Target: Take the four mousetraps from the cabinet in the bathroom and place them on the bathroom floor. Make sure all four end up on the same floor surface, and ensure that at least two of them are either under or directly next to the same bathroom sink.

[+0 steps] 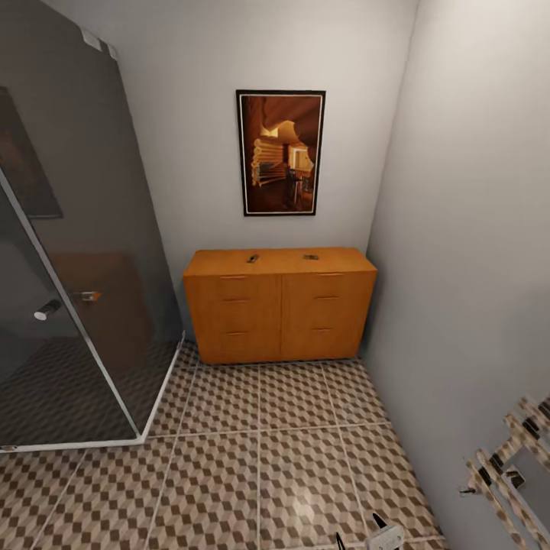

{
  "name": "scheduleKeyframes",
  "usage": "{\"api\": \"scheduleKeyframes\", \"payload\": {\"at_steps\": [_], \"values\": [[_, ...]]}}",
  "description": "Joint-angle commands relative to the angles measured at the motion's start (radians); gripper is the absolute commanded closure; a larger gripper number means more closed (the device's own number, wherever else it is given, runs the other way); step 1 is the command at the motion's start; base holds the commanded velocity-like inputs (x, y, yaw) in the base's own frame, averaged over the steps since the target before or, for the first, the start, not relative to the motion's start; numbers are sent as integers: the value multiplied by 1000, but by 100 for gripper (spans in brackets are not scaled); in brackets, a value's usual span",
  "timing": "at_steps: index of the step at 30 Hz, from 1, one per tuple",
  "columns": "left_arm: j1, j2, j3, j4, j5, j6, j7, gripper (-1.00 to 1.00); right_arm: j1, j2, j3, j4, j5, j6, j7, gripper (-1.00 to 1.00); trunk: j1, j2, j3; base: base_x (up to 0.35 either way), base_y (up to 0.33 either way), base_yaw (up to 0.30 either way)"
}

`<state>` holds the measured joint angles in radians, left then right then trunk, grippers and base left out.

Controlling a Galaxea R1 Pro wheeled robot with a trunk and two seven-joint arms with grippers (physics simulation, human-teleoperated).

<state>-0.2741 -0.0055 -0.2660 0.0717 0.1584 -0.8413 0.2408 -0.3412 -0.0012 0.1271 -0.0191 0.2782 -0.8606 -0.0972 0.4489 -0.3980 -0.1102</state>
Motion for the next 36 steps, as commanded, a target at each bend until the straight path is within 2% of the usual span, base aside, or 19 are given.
{"api": "scheduleKeyframes", "payload": {"at_steps": [1, 17, 36], "values": [[-2, -1, -9, 4, 9, -6, 0, -100, -1, 0, 8, 1, 4, -2, -10, -100, 1, -2, -2, 308, -138, 47], [-2, -1, -9, 4, 9, -5, 0, -100, -1, 0, 8, 1, 4, -1, -9, -100, 1, -2, -2, 308, -117, 5], [-2, -1, -9, 3, 9, -7, 0, -100, -1, -2, 8, 1, 4, -1, -9, -100, 1, -2, -2, 276, -15, 0]]}}
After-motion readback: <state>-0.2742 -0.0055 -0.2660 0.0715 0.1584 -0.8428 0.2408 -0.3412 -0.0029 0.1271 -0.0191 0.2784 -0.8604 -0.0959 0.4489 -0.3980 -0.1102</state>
